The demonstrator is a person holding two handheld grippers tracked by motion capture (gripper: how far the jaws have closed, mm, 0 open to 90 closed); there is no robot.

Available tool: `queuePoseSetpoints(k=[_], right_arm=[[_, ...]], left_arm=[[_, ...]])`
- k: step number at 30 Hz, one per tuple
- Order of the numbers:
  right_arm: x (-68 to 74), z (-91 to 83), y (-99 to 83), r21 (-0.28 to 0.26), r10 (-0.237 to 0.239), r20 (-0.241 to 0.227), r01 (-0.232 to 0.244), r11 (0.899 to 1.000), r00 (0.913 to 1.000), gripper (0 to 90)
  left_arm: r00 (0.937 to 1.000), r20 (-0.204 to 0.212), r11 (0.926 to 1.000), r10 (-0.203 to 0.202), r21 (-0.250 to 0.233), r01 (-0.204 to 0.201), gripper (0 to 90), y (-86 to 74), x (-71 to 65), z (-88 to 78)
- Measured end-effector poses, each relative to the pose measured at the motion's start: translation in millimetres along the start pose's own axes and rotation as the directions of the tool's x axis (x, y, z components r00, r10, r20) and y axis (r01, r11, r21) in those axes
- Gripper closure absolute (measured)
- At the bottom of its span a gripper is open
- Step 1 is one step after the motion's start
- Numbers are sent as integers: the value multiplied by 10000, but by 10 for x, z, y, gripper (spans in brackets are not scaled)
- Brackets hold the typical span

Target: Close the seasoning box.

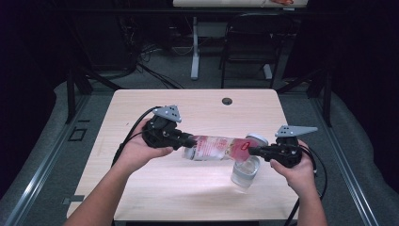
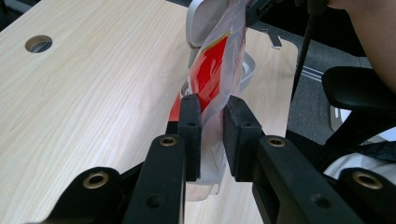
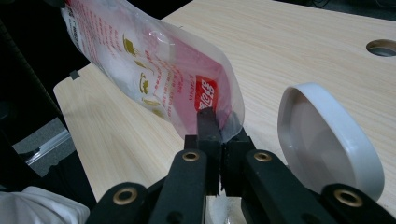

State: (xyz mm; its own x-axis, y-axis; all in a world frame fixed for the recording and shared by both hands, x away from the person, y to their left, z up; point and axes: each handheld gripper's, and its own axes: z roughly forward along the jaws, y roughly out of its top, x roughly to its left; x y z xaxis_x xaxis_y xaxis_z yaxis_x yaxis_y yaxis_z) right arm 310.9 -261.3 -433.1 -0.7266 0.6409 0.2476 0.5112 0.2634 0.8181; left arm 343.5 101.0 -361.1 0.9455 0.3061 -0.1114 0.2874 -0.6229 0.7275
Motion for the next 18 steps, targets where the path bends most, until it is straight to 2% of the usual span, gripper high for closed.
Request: queuePoseSetpoints(k=[18], right_arm=[[9, 1, -1, -1, -56, 171, 56, 10000, 9998, 893]], left_arm=[[10000, 63, 10000, -1, -56, 1, 783, 26, 21, -3]])
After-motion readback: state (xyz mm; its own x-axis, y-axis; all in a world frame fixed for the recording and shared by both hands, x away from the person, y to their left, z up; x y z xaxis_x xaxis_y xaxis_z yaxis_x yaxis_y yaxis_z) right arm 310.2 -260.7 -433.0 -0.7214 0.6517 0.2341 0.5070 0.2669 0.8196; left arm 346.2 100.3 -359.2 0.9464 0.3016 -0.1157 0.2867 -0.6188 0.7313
